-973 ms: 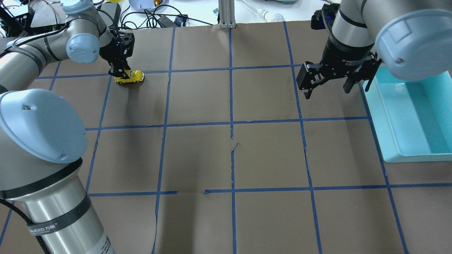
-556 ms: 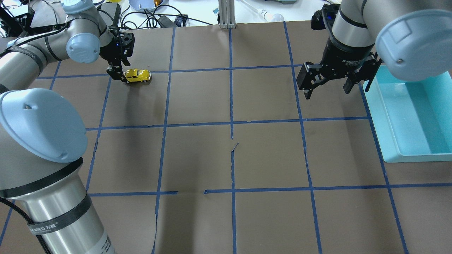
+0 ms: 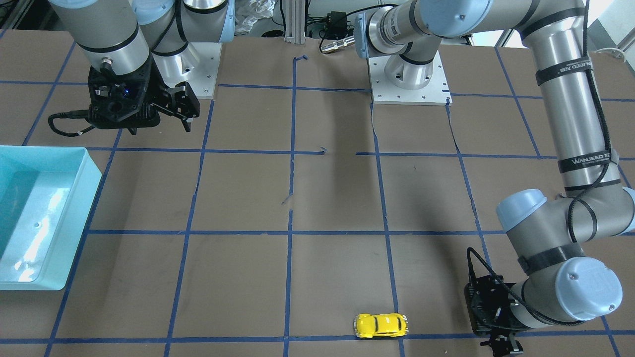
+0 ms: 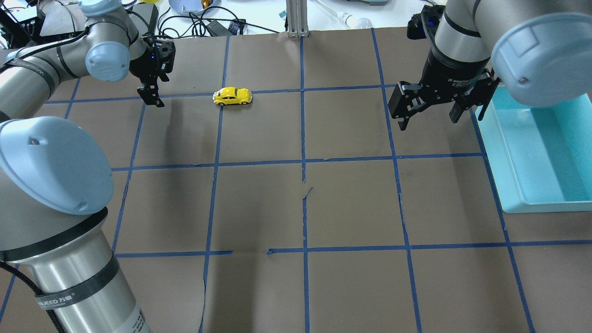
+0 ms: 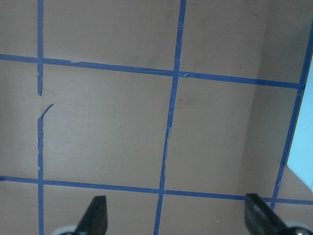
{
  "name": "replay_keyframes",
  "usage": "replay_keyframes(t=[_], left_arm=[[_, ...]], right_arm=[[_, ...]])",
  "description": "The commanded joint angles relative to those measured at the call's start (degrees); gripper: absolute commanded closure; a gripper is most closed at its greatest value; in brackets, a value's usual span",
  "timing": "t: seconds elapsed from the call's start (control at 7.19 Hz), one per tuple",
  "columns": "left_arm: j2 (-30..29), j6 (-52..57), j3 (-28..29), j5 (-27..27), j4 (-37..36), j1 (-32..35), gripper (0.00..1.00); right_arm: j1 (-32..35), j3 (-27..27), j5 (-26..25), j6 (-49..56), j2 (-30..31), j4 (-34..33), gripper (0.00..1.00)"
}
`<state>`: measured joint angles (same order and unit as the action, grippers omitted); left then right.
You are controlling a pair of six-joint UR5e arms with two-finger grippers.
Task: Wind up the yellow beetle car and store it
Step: 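Open the left gripper and lift it, letting the car roll forward, then raise the left arm away while the right arm reaches toward the car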
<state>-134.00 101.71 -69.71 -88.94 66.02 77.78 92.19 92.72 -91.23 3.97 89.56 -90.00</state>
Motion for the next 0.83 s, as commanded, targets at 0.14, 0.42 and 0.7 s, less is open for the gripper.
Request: replay_keyframes(t=[0.14, 0.42, 0.7], left_arm=[[0.75, -0.90, -0.43, 0.34, 0.24, 0.17, 0.00], [3.46, -5.26, -1.47, 0.00, 1.73, 2.01, 0.00], [10.99, -14.83, -8.39, 0.61, 1.83, 3.60, 0.00]], right_arm=[[-0.08, 0.00, 0.00, 0.07, 0.00, 0.00, 0.00], [-0.08, 0.00, -0.09, 0.07, 0.00, 0.00, 0.00], [-0.08, 0.09, -0.18, 0.24, 0.00, 0.00, 0.00]])
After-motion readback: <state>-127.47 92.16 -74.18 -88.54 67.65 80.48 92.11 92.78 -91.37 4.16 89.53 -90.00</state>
